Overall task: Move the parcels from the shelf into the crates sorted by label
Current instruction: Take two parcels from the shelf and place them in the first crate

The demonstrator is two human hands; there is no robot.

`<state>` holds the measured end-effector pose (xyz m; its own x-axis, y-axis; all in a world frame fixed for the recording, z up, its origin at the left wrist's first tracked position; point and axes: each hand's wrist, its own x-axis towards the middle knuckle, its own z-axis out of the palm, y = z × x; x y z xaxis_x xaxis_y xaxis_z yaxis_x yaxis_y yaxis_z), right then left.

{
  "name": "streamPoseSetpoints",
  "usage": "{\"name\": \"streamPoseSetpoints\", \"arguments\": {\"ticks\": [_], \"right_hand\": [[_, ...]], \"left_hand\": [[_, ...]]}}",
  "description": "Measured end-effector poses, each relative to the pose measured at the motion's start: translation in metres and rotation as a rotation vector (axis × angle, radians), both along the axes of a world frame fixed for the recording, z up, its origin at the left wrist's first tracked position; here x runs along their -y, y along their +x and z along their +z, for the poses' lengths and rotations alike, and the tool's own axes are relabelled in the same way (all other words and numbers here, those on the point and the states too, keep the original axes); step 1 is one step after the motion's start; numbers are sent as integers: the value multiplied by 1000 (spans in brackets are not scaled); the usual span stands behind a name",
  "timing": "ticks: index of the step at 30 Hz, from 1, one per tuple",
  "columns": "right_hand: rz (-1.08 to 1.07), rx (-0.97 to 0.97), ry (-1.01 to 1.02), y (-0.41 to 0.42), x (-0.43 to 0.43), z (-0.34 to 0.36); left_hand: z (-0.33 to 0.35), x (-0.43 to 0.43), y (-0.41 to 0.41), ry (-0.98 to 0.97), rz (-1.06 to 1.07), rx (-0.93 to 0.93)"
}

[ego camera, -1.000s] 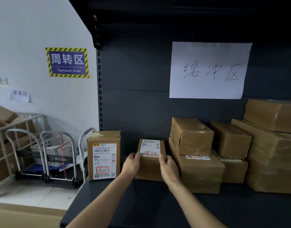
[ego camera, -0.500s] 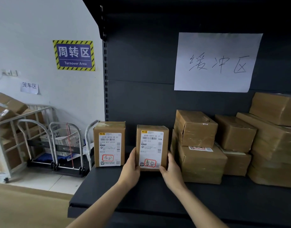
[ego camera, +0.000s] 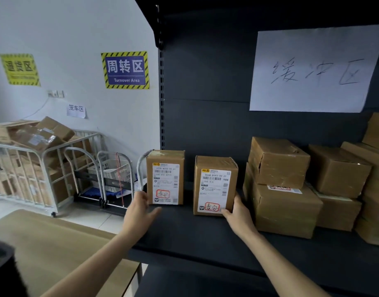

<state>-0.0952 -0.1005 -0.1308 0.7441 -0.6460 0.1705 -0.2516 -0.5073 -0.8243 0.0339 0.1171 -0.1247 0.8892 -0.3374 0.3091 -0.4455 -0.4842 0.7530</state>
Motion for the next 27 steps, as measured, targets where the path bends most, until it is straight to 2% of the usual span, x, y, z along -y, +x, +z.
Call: {"name": "streamPoseSetpoints", "arguments": {"ticks": [6, 10, 15, 27], "right_hand": [[7, -23, 15, 26, -5, 4], [26, -18, 25, 38, -2, 4], [72, -18, 82, 47, 4, 4], [125, 43, 3, 33, -13, 30]], "left_hand": [[-3, -5, 50, 137, -34, -117], [0, 7, 67, 88, -209, -170], [-4, 20, 84, 51, -257, -251], [12, 0, 60, -48, -189, -84]]}}
